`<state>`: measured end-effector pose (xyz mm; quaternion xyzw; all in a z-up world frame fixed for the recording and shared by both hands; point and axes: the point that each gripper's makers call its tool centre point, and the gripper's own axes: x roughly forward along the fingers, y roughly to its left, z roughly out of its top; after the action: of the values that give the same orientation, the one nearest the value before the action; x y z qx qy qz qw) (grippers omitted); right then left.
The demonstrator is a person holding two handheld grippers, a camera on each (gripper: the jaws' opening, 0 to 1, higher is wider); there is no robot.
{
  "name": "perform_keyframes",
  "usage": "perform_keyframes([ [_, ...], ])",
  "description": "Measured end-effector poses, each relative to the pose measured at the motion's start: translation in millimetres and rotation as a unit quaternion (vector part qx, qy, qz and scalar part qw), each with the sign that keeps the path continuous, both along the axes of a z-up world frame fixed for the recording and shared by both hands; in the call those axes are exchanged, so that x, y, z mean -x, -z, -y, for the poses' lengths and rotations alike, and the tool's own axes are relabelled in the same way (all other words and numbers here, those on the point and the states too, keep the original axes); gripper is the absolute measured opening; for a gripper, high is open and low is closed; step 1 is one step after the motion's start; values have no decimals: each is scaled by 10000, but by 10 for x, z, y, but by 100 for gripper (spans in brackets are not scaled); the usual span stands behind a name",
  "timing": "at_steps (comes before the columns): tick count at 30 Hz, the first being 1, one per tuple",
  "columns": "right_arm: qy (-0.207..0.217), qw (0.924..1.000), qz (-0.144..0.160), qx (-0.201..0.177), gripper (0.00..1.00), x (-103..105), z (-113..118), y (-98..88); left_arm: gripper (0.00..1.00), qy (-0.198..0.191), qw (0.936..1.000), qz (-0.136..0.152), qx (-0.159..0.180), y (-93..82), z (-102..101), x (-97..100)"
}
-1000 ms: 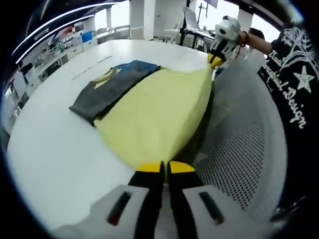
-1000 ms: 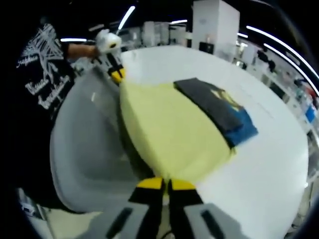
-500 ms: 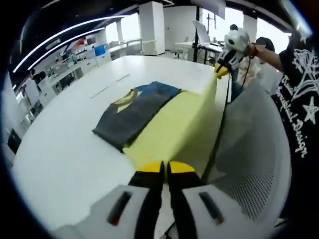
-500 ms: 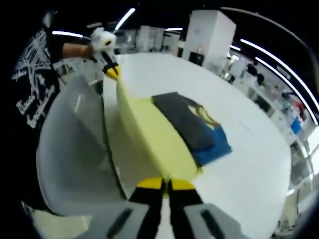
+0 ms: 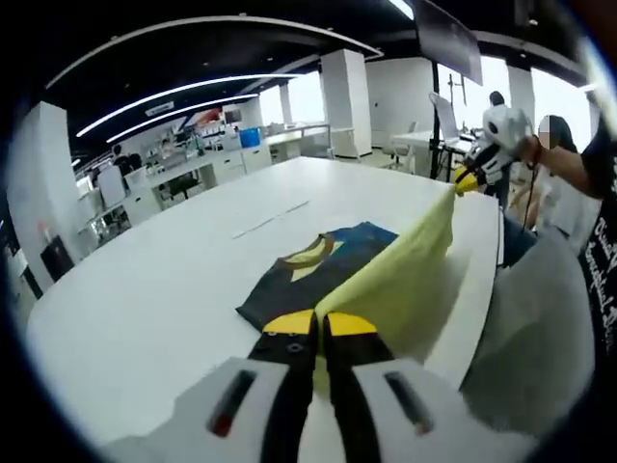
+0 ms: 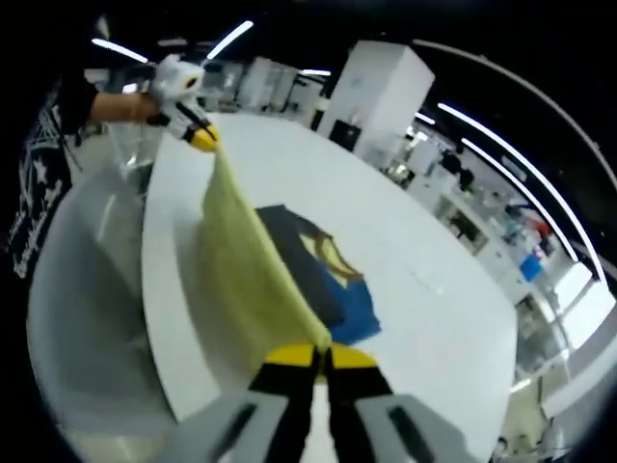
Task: Fold the garment on the visible template until the final outline fits inside the template.
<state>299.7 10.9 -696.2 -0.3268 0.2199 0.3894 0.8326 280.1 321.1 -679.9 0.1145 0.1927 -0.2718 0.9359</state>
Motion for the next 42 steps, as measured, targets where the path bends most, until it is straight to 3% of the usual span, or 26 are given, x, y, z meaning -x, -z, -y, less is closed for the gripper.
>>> perform_keyframes([
  [2,90,9998,184,20,0,-138,-4,-20,0,-116,9998,162,29,-41,-22,-90],
  [4,145,9996,254,24,0,-202,-16,-32,0,-218,9988,396,-162,-77,-41,-182],
  [13,468,9967,653,104,0,-607,-41,-90,0,-475,9958,766,-128,-159,-56,-488],
  [19,753,9929,919,30,0,-847,-113,-164,0,-712,9909,1073,-397,-210,-87,-753],
  [24,944,9900,1037,117,0,-1055,-147,-135,0,-792,9879,1205,-567,-147,-152,-1016],
  [33,1220,9880,933,182,0,-1376,-184,86,0,-941,9868,1128,-684,78,-187,-1362],
  [36,1295,9876,869,193,0,-1475,-205,192,0,-1048,9872,980,-704,257,-226,-1513],
  [39,1346,9866,800,453,0,-1619,-211,398,0,-1212,9885,816,-385,440,-239,-1625],
  [42,1329,9858,798,648,0,-1708,-245,534,0,-1332,9874,695,-488,638,-282,-1720],
])
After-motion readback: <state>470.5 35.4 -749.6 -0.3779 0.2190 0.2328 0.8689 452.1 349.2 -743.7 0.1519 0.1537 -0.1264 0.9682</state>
